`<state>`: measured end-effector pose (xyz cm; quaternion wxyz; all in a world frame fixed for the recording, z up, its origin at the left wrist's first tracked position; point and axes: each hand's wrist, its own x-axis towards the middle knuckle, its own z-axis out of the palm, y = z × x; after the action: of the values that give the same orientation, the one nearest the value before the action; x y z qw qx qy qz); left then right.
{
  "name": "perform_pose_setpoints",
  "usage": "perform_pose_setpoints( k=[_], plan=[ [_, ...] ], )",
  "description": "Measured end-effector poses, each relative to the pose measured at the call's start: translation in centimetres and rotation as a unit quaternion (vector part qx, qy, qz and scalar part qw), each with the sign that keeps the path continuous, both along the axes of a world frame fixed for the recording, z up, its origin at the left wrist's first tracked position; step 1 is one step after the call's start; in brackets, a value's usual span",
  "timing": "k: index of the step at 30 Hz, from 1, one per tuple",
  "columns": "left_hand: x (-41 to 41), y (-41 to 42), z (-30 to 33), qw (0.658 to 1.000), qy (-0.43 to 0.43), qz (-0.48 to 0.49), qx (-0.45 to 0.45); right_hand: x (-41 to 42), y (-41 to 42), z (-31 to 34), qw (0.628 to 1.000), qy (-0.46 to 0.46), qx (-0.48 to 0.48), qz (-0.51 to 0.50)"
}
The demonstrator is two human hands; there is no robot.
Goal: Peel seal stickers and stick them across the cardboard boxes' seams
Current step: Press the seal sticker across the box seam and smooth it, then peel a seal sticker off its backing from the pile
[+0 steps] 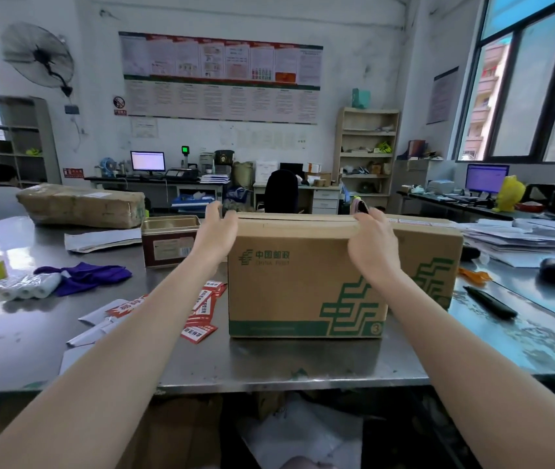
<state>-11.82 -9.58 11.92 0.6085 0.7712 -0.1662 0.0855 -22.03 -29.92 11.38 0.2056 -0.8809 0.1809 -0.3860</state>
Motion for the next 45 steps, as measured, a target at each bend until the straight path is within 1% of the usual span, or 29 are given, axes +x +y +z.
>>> perform_pose_setpoints(
  k=[2,4,8,11,14,16,19,23,27,30,32,34,36,38,41,45],
  plan=[
    [0.3,0.9,0.9,1.000,-0.010,0.010,-0.012,0.9,2.3,1.3,0.998,-0.013,0.010,0.060],
    [0.6,1.8,1.2,1.000,-0.020,0.022,-0.004,1.8,5.0,2.0,0.991,-0.011,0.024,0.132],
    [2.1,4.2,0.5,0.998,-0.017,0.048,0.030,4.4,10.8,1.5,0.962,0.005,0.060,0.265],
    [3.5,6.8,-0.9,0.996,0.012,0.070,0.044,6.6,15.0,0.2,0.939,0.042,0.086,0.330],
    [5.4,9.6,-2.7,0.992,0.037,0.099,0.073,9.0,18.1,-1.9,0.926,0.082,0.084,0.359],
    [6.5,11.1,-4.0,0.987,0.053,0.116,0.102,10.5,19.3,-3.6,0.922,0.111,0.085,0.362],
    [7.2,12.1,-6.8,0.979,0.080,0.133,0.130,12.2,20.0,-6.6,0.924,0.155,0.085,0.339],
    [8.8,11.8,-11.0,0.970,0.096,0.108,0.194,14.6,20.0,-10.9,0.924,0.206,0.105,0.303],
    [10.1,9.9,-13.5,0.958,0.064,0.105,0.260,16.6,19.3,-14.2,0.940,0.197,0.118,0.253],
    [11.2,8.3,-14.8,0.950,0.016,0.107,0.292,18.3,18.9,-15.4,0.948,0.178,0.146,0.220],
    [12.4,7.4,-15.8,0.942,0.004,0.115,0.317,19.5,18.7,-15.8,0.951,0.170,0.156,0.208],
    [13.2,6.7,-16.3,0.926,0.008,0.126,0.356,20.1,18.6,-15.7,0.952,0.171,0.151,0.203],
    [14.0,6.3,-16.7,0.903,0.008,0.138,0.407,20.7,18.3,-15.7,0.952,0.177,0.150,0.197],
    [14.7,6.1,-16.9,0.889,0.004,0.139,0.436,21.3,18.0,-15.6,0.951,0.188,0.156,0.190],
    [15.7,6.2,-16.9,0.895,0.013,0.135,0.424,21.7,17.8,-15.5,0.948,0.188,0.175,0.188],
    [16.9,6.4,-16.7,0.920,0.058,0.118,0.369,21.4,17.7,-15.6,0.936,0.166,0.228,0.210]
  ],
)
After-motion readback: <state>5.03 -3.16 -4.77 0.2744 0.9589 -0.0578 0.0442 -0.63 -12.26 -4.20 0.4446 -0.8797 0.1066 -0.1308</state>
